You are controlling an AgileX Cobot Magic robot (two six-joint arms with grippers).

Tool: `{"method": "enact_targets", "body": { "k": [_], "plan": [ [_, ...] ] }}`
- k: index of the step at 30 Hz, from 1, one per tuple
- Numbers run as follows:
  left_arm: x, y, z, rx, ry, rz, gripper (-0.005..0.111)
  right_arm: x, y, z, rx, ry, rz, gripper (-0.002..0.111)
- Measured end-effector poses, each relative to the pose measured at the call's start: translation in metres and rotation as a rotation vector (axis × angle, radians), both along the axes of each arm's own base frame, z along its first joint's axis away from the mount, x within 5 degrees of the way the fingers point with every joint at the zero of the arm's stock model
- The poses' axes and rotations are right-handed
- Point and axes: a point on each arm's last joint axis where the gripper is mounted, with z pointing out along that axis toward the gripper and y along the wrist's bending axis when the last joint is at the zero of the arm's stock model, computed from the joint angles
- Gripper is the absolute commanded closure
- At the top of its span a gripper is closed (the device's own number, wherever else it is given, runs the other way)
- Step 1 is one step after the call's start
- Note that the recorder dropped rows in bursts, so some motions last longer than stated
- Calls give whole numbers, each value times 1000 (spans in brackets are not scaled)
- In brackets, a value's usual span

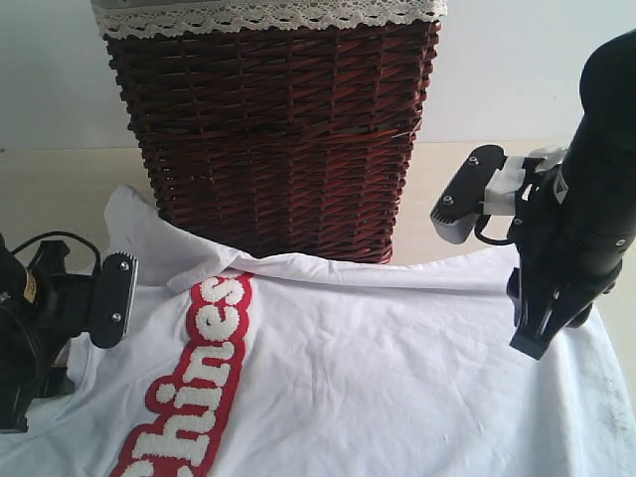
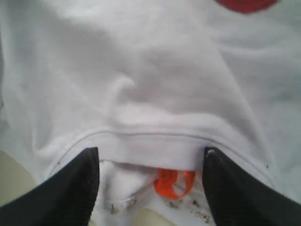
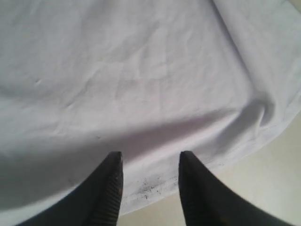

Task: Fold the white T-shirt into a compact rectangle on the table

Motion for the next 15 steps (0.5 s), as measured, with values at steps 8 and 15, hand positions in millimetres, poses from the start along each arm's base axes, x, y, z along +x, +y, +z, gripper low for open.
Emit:
{"method": "enact_targets", "body": {
  "k": [8,15],
  "plan": [
    [6,-4,-13,-21,-6,-18,13,2,1,0,16,-27,1,53],
    [4,-1,10,-12,-45,-5,14,6,4,-2,38,-45,-2,50]
  ]
}}
